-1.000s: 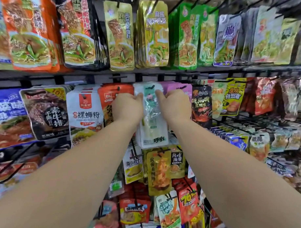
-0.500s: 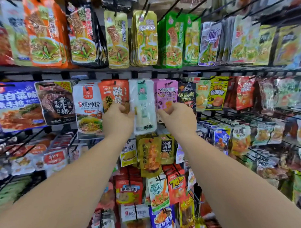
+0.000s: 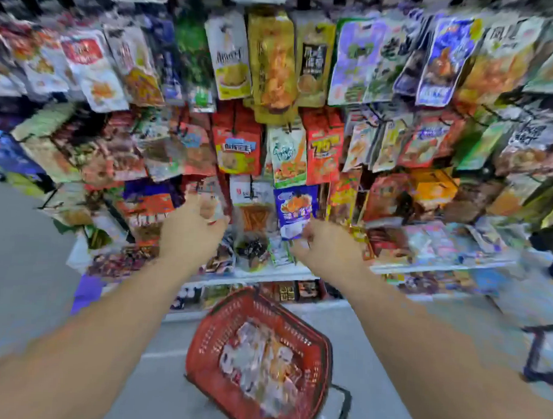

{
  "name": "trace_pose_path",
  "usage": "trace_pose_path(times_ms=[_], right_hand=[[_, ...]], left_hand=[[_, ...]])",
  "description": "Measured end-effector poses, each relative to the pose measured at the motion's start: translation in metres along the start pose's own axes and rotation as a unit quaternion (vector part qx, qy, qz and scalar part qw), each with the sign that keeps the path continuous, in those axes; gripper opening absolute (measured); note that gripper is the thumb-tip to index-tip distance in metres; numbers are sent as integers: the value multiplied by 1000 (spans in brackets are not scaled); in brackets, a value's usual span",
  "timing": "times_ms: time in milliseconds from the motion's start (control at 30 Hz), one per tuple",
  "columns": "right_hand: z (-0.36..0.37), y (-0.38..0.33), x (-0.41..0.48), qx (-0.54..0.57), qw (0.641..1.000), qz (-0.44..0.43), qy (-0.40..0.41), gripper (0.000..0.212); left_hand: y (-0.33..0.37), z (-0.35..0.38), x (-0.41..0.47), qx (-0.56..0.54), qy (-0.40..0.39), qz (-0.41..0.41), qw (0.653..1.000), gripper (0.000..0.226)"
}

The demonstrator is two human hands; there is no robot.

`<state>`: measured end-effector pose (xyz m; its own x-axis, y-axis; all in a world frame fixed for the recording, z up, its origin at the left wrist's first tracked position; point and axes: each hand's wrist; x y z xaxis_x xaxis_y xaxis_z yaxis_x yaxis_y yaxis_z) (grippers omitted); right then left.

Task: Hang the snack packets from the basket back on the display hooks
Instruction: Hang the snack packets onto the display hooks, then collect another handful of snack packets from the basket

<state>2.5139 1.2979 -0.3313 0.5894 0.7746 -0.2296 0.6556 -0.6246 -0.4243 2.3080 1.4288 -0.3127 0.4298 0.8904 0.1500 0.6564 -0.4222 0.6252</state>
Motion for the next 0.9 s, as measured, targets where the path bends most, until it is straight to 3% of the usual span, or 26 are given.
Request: trace_pose_path(times_ms=[200,333,467,633,733,900], right_hand=[[138,55,-12,-40,987,106,-114,48],[232,88,-8,-42,964,189,-182,53],[325,128,11,2,940,268,-210,65],[448,189,33,29,909,327,-256,57],[524,224,37,12,890,351,-291,60],[636,256,42,0,862,367,-351,84]], left_hand=[[-95,103,-48,101,-177,-6,979,38],[-164,169,-61,169,-284,-5,944,42],[-235,240,-68,226,-361,4,905,43],[-319,345,-83,275,-447,66,849,47],[-375,408,-103,273,-473,64,835,51],[-474,493,-140,298,-538,72,786,71]])
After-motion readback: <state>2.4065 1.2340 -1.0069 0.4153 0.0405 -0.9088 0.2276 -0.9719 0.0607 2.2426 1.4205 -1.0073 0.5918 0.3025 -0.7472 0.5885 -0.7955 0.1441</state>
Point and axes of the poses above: each hand's wrist, its own x-axis towards the middle knuckle, its own z-axis out of the palm, y = z × x, and after that the axes turned 12 degrees about z, right-handed
